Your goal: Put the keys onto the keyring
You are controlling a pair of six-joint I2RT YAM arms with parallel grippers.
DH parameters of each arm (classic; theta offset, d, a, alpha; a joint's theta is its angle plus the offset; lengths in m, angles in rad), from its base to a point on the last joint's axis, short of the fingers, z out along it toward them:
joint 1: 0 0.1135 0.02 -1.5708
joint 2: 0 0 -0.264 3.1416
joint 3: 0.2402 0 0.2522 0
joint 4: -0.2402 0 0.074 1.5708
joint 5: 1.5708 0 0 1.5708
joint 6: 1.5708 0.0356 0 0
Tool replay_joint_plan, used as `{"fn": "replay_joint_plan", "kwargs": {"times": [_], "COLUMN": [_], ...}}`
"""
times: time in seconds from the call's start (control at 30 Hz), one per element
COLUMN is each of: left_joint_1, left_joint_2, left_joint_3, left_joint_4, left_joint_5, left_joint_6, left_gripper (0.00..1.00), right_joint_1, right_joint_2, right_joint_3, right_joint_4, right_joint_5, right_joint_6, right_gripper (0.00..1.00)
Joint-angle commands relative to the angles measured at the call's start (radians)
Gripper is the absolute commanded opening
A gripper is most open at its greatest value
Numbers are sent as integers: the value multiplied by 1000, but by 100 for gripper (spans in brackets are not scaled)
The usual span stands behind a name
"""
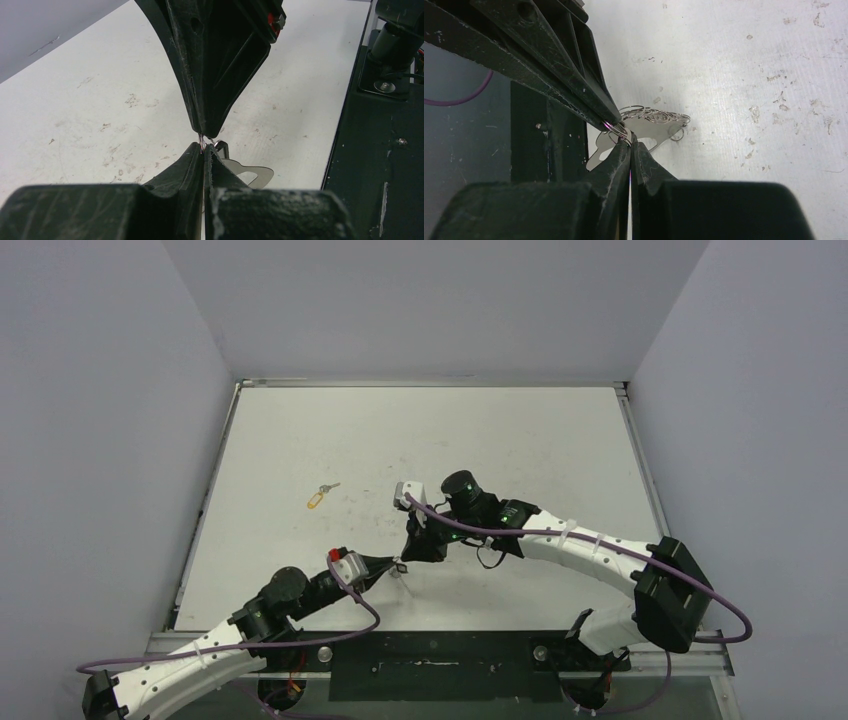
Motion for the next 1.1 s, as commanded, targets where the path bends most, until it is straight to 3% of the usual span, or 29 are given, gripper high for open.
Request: {"fn": "replay_joint_plan", "kwargs": {"times": [0.0, 0.9, 1.07], "left_joint_1": [-3, -3, -2], "left_joint_2": [-11, -40, -46], "left_joint_3": [10, -4, -6], "left_joint_4": [66, 74, 77], "left_joint_5": [8, 14, 38], "left_joint_6": [-9, -17, -9], "left_gripper": [0, 0, 0], "right_joint_1": [-4, 11, -22], "right_joint_2": [4, 24, -72], "right_joint_3": [-3, -56, -125], "right_joint_4": [4, 119, 191], "right_joint_5": [20, 16, -1], "right_joint_6": [-26, 12, -1], "right_gripper": [0, 1, 43]}}
